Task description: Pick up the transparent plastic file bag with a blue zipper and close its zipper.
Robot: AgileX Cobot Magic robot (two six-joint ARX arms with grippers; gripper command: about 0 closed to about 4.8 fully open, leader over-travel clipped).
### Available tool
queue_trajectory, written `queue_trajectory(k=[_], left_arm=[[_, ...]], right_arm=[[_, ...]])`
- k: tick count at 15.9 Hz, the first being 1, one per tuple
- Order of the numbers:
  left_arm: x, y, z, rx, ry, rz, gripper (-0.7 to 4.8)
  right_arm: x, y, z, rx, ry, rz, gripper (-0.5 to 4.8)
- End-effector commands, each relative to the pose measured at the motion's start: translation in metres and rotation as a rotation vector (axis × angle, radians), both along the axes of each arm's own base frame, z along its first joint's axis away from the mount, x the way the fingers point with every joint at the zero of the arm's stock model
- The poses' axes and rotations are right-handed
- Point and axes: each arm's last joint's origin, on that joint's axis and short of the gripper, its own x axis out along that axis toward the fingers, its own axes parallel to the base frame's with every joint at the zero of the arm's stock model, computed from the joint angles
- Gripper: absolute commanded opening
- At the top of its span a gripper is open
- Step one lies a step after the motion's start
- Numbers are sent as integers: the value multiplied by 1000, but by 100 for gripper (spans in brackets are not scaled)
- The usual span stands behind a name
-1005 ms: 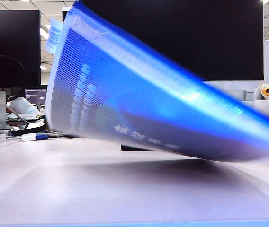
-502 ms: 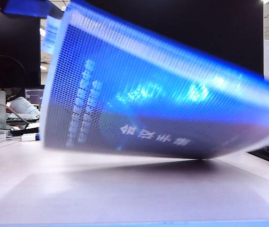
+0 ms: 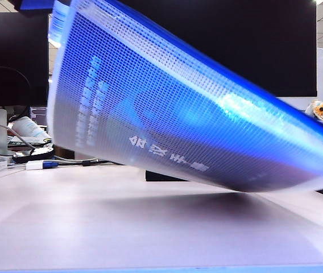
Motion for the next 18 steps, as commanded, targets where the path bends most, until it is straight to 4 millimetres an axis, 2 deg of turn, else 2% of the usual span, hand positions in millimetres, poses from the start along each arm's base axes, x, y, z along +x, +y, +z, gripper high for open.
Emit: queue_trajectory(k=[1,4,6,7,9,11,12,14,18], left_arm=[[8,-2,-6,19,31,16,-5],[8,-3,-8,22,41,16,-5],[9,-2,-8,26,53,28,-5],[11,-3,-6,23,38,44,-5],[14,-4,-2,1,22,63,-6],[15,-4,-1,-3,19,68,-5],[15,-4,-1,9,17,86,-5],[14,-3,1,30,-1,116,-5],[1,5,14,98,-92,242,-5]], right_arm=[[-2,-2,10,60,-19,4,-6],[-1,-8,9,23,-37,-79,-6],[3,-15,0,-110,-59,-208,-6],[1,-23,-13,-262,4,-271,-6],[-3,-30,-22,-365,66,-309,-6],[-3,-36,-27,-476,37,-407,-6],[1,-45,-30,-569,-4,-521,-6],[11,-56,-35,-604,29,-576,-6],[47,-108,-72,-720,208,-819,-6]])
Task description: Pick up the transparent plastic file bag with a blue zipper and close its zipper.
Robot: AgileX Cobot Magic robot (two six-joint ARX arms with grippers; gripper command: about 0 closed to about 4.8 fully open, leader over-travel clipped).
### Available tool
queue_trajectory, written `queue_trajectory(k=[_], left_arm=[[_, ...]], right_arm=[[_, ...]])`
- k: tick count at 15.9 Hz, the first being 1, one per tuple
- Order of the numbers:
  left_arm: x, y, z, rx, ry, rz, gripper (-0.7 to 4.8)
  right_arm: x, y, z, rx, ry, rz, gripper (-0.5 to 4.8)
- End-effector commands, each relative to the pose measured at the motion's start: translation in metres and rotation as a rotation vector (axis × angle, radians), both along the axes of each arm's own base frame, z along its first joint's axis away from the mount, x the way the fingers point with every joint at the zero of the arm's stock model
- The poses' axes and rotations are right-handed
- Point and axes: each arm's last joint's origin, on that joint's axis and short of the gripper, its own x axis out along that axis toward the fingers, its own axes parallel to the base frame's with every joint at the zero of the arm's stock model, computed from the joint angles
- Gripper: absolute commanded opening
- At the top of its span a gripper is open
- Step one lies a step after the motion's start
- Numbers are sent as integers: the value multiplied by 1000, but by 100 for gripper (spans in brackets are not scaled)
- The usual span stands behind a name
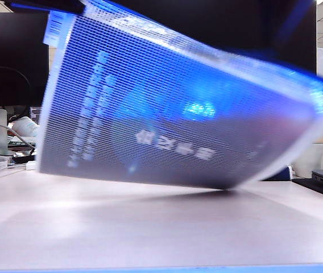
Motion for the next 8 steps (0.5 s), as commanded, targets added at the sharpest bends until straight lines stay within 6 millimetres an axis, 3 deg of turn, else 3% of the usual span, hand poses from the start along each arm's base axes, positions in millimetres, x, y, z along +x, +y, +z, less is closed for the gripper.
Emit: queue_trajectory(k=[1,3,8], left_arm=[[-3,3,4,39,-22,75,-5],[-3,5,1,98,-15,139,-6],[-3,6,-1,139,-6,179,-6]], right_arm=[[12,-26,-18,-47,55,-133,-6],[19,-43,-26,-63,77,-210,-6],[26,-63,-29,-150,51,-332,-6]])
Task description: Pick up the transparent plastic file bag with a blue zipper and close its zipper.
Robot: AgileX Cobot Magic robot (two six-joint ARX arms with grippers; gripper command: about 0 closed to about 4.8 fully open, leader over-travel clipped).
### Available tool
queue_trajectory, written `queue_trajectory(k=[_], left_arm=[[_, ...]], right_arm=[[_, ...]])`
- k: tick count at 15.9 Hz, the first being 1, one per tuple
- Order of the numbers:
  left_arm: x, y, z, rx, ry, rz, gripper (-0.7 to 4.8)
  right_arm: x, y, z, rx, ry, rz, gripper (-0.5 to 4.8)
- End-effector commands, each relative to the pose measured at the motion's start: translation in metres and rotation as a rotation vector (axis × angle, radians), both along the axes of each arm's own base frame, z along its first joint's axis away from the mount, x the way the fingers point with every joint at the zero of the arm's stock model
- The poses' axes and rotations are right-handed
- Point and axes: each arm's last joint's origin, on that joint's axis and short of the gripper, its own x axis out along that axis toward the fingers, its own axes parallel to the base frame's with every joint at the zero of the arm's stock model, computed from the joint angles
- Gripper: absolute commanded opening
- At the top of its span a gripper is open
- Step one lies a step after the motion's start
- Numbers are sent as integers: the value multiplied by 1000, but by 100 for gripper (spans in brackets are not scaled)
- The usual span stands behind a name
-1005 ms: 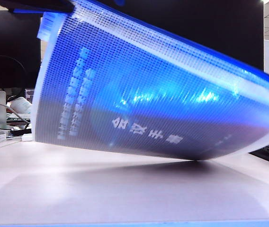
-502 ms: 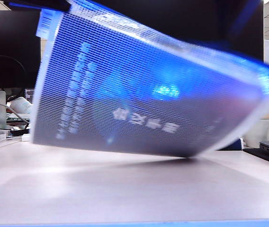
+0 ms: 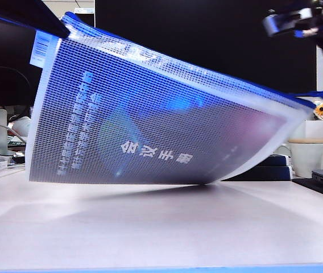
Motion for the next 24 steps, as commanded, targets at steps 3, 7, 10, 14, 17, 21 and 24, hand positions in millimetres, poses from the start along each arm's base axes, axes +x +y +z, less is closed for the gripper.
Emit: queue_trajectory(k=[3,7,10,14,17,21,24], left_arm=[[-1,2,0,36,-3,36,-5],[1,1,1,34,-21,42,-5],[2,2,1,42,-35,55,-5],[4,2,1,78,-54,103,-5],[9,4,-3,166,-67,203,-5],[17,9,-11,334,-72,381,-5],[16,4,-11,226,-39,255,-5]], right_arm=[[4,-16,1,-41,-15,-86,-6],[5,-6,1,349,88,59,298],[4,-2,2,484,139,128,312],[0,-9,1,295,127,61,317],[-3,-9,6,384,120,100,317],[-6,-12,15,405,50,105,316],[-5,-13,15,413,45,104,316]])
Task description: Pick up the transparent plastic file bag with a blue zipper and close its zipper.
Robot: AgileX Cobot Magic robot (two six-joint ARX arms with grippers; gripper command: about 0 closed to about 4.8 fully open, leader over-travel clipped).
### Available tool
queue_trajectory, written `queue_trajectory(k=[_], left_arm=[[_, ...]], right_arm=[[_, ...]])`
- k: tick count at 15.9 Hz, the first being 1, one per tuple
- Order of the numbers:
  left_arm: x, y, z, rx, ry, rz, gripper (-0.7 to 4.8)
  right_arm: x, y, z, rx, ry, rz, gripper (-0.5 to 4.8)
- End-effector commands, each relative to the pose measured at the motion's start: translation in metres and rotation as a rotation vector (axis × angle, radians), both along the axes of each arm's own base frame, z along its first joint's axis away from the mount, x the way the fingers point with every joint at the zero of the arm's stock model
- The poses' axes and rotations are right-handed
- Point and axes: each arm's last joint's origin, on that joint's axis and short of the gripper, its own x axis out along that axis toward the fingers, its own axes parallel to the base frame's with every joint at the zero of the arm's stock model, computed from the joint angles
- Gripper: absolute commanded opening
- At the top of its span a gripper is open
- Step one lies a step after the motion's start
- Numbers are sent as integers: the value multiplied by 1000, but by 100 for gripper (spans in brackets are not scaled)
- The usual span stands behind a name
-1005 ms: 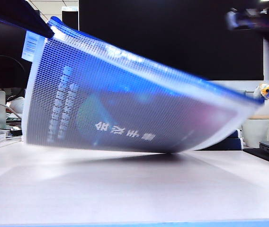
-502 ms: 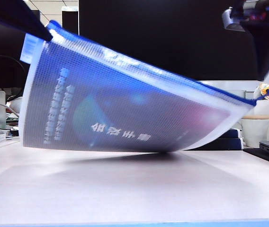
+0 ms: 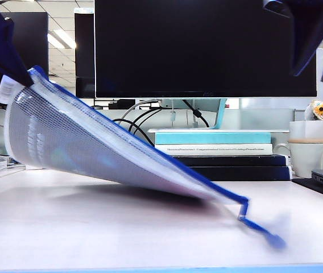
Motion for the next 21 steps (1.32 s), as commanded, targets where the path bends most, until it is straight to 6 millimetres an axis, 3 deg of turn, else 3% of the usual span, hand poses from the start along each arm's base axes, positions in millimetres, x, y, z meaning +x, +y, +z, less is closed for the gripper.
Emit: queue_trajectory(k=[1,5,6,7,8,11,13,15,16,17,19,21], left_arm=[[-1,-5,4,-135,11,-142,-5],[-1,-7,4,-169,9,-212,-1],[-1,-7,4,-168,9,-212,54],[-1,-8,5,-180,3,-219,355],[-1,-9,6,-216,22,-227,377],[-13,3,6,-120,94,85,372],[-20,7,9,-97,86,172,371],[-37,15,26,-147,5,261,360],[-52,20,38,-188,-58,265,286],[-67,25,46,-238,-94,282,241],[-92,34,45,-287,-170,333,241],[-105,41,20,-325,-253,407,236]], right_arm=[[2,0,2,13,-22,3,316],[1,3,3,93,1,49,315],[1,3,3,103,-1,55,315],[3,3,4,107,-17,55,315],[4,4,4,110,-26,56,315],[-3,2,0,88,51,52,315],[-5,1,-2,82,75,51,315],[-6,1,1,115,73,44,315],[-13,0,7,152,43,50,315],[-26,-4,13,191,-15,36,315],[-64,-16,12,235,-142,25,315],[-93,-26,5,321,-356,-2,315]])
